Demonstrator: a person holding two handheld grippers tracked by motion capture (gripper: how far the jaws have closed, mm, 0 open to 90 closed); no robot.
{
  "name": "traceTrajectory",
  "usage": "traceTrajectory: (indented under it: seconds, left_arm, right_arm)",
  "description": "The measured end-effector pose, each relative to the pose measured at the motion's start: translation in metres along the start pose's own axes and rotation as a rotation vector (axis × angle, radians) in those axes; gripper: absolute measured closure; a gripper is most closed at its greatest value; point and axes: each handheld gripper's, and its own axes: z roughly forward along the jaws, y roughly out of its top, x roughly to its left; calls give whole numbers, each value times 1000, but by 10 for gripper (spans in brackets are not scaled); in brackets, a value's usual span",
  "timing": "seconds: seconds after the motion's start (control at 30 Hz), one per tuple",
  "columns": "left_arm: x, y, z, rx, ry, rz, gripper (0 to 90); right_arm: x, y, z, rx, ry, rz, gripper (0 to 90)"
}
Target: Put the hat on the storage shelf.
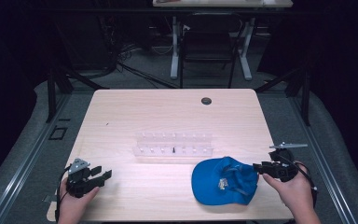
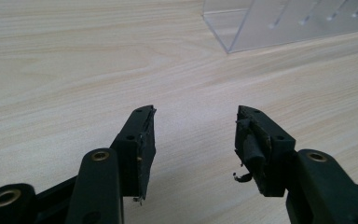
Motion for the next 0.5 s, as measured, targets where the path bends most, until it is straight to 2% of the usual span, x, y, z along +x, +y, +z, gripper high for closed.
traceTrajectory:
  seconds: [0.03,0.1,0.2,0.27,0.4,0.43,0.5]
  left_arm:
    - [0,0,0,6,0,3,482]
    - [0,0,0,6,-1,3,482]
    - [0,0,0,5,-1,6,483]
    - [0,0,0,5,-3,1,482]
    - [0,0,0,7,-4,-1,483]
    - [0,0,1,10,-3,0,482]
    - [0,0,1,11,-4,2,483]
  right_arm:
    - [0,4,2,29,0,-9,561]
    - [-1,6,3,41,0,-9,556]
    - [-5,9,8,90,0,-19,556]
    - [-8,10,13,142,-3,-13,556]
    - [-12,9,21,171,7,6,556]
    - [-14,9,26,186,25,13,556]
    - [-15,10,29,201,21,4,555]
